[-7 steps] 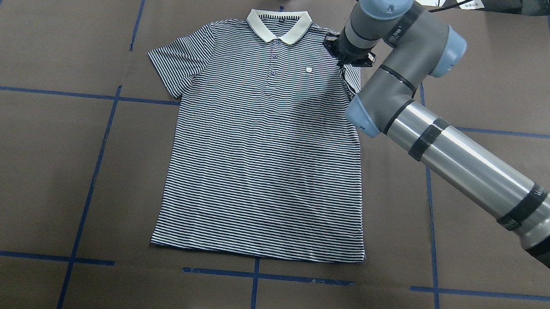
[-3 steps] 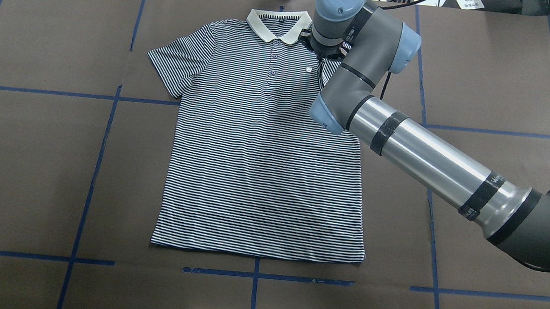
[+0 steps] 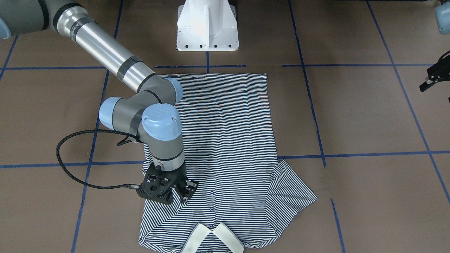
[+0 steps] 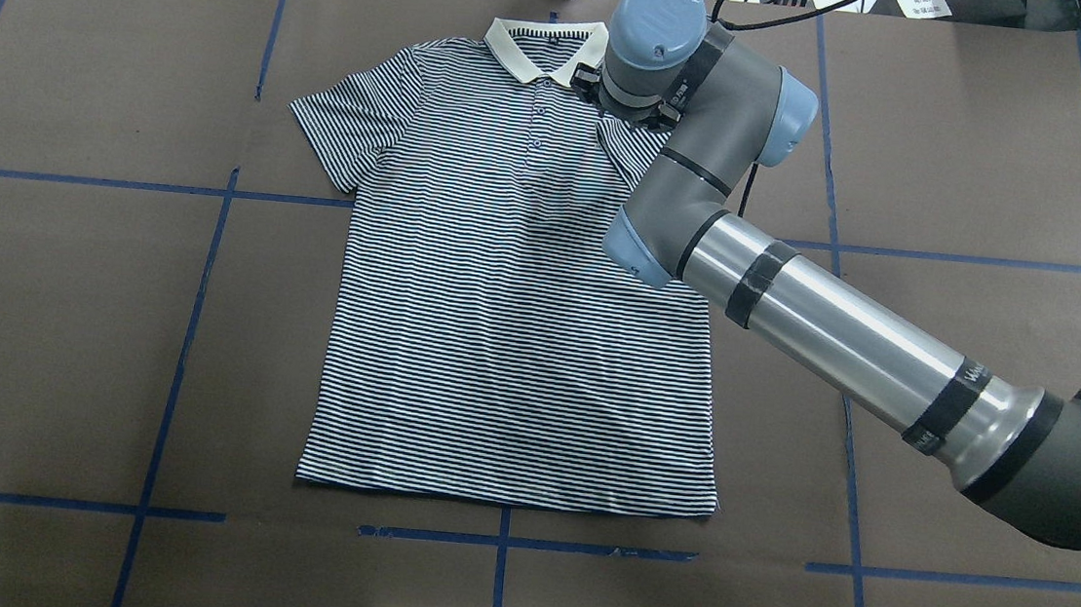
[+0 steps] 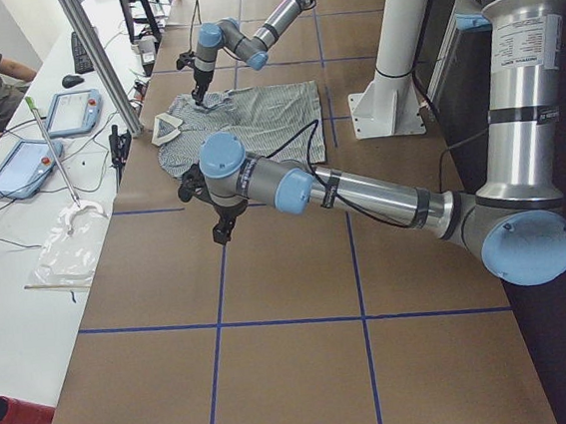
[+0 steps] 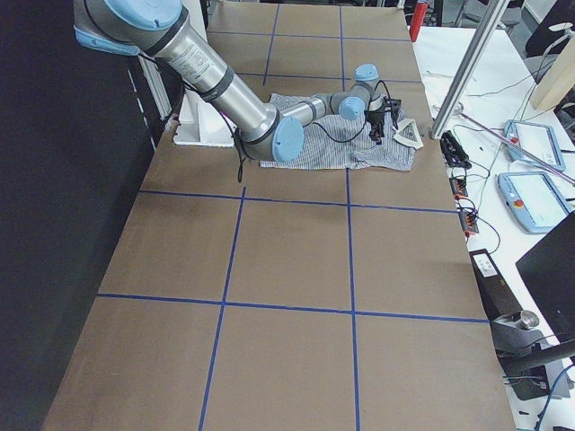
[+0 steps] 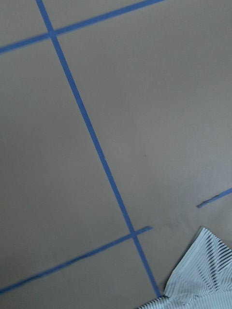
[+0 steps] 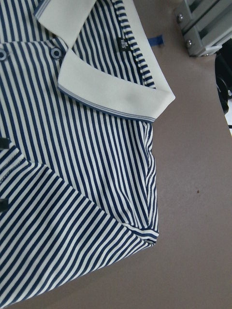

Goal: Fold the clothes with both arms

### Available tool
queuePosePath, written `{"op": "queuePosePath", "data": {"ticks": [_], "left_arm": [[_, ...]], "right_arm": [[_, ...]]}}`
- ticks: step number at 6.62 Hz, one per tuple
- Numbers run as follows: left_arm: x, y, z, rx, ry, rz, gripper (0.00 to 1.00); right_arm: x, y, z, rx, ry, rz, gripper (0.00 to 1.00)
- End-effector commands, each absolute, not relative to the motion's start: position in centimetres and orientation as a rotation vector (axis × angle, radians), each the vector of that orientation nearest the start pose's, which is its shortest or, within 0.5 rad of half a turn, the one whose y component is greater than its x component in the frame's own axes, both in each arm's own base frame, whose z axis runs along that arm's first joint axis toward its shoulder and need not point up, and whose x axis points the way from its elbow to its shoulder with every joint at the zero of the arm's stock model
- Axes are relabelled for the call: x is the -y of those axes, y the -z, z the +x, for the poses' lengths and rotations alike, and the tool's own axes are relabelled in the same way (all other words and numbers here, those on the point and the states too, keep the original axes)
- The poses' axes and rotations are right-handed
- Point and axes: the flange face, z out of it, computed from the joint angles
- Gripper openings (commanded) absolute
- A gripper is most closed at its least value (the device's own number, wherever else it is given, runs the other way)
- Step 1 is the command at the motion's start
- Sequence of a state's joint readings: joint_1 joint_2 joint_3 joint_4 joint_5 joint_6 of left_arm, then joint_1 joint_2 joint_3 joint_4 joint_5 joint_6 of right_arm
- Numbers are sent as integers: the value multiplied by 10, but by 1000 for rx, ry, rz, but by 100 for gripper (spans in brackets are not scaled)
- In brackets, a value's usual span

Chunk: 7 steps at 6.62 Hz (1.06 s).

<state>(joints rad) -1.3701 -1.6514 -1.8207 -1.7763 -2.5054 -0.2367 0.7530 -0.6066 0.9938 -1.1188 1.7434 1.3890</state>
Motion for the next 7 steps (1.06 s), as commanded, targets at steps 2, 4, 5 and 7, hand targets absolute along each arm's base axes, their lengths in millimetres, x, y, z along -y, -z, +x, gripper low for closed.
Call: {"op": "queuePosePath", "data": {"ticks": [2,4,5,7], "left_arm": [[570,-375,225,-960,1,212,98],[627,-362,315,-881,168,229,98],[650,-395,345,-895,154,256,95],[703,-408,425,-827,150,378,75]], "right_arm": [[620,-264,-443,988,-420,181,100],[600,-279,-405,1019,-419,185,100],[597,-281,-402,1025,-416,188,100],[575,-283,-383,1047,-410,201,100]]}}
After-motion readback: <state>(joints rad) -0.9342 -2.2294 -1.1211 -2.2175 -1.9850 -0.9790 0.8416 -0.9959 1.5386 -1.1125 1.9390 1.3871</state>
